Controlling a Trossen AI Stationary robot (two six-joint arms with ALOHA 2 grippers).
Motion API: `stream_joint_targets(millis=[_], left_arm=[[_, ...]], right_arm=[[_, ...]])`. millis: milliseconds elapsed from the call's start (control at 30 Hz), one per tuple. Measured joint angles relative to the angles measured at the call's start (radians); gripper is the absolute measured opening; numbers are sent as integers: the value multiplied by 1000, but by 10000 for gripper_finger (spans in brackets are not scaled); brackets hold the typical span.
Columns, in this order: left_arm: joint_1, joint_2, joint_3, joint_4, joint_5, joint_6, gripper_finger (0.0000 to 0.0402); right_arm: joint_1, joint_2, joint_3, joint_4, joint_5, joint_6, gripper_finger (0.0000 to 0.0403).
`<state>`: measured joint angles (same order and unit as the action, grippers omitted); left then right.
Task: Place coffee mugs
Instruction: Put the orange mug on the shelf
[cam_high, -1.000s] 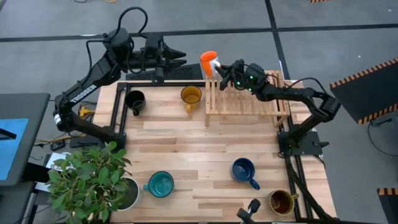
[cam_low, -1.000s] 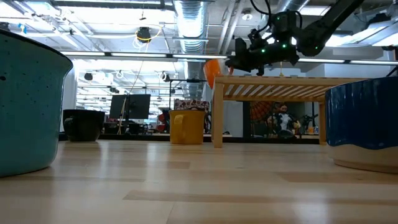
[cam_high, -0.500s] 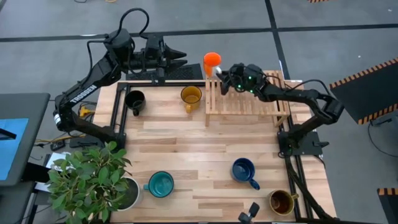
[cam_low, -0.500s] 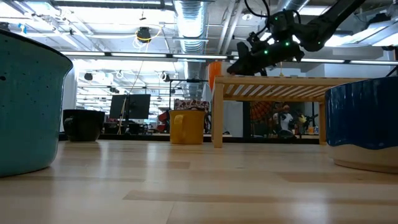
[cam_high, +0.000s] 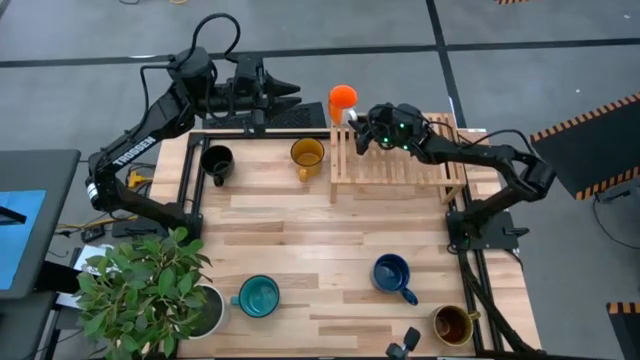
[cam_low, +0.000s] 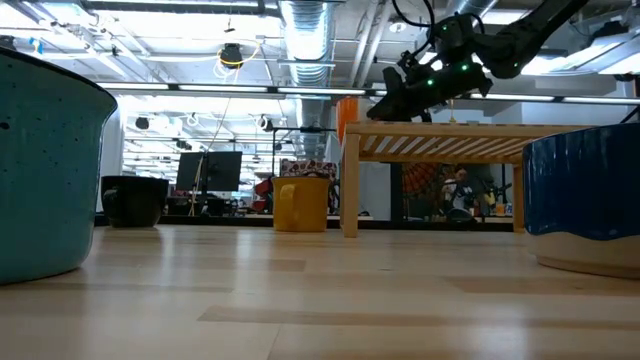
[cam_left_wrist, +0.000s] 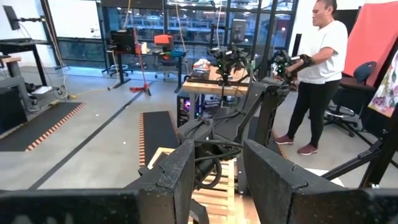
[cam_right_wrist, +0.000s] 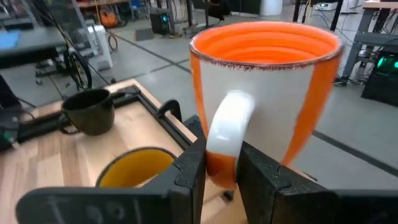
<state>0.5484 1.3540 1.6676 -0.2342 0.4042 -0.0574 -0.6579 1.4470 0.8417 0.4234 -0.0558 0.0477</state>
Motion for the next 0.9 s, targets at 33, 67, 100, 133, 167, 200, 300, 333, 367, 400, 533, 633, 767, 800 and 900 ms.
stream_joint_targets(millis=[33, 67, 100, 133, 167, 200, 300, 333, 367, 400, 533, 633, 767, 800, 900], left_arm=[[0, 0, 0, -2, 0, 0, 122], [0, 0, 0, -3, 0, 0, 122], [0, 0, 0, -3, 0, 1, 122], [0, 0, 0, -3, 0, 2, 122], [0, 0, 0, -2, 0, 2, 122], [0, 0, 0, -2, 0, 2, 122], [0, 0, 0, -2, 0, 3, 122], [0, 0, 0, -2, 0, 3, 122], [0, 0, 0, -3, 0, 3, 122], [0, 0, 0, -3, 0, 3, 122], [0, 0, 0, -3, 0, 2, 122], [0, 0, 0, -3, 0, 2, 122], [0, 0, 0, -3, 0, 1, 122], [0, 0, 0, -3, 0, 1, 122], [0, 0, 0, -3, 0, 1, 122]], right_arm=[[0, -11, 0, -16, 1, -9, 109], [-1, -20, 0, -25, 1, -19, 109], [-2, -29, 0, -38, 2, -26, 109], [-4, -35, 0, -49, 2, -30, 108], [-6, -40, 0, -56, 2, -31, 108], [-6, -42, 0, -61, 2, -33, 108], [-10, -42, 0, -61, 2, -79, 109], [-13, -42, 0, -62, 2, -91, 109], [-17, -42, 0, -68, 2, -100, 109], [-20, -42, 0, -73, 1, -105, 109], [-31, -42, 0, -94, 3, -120, 108], [-40, -43, 0, -103, 10, -134, 108], [-46, -43, 0, -105, 14, -135, 108], [-46, -43, 0, -105, 14, -135, 108], [-45, -43, 0, -104, 13, -135, 108]])
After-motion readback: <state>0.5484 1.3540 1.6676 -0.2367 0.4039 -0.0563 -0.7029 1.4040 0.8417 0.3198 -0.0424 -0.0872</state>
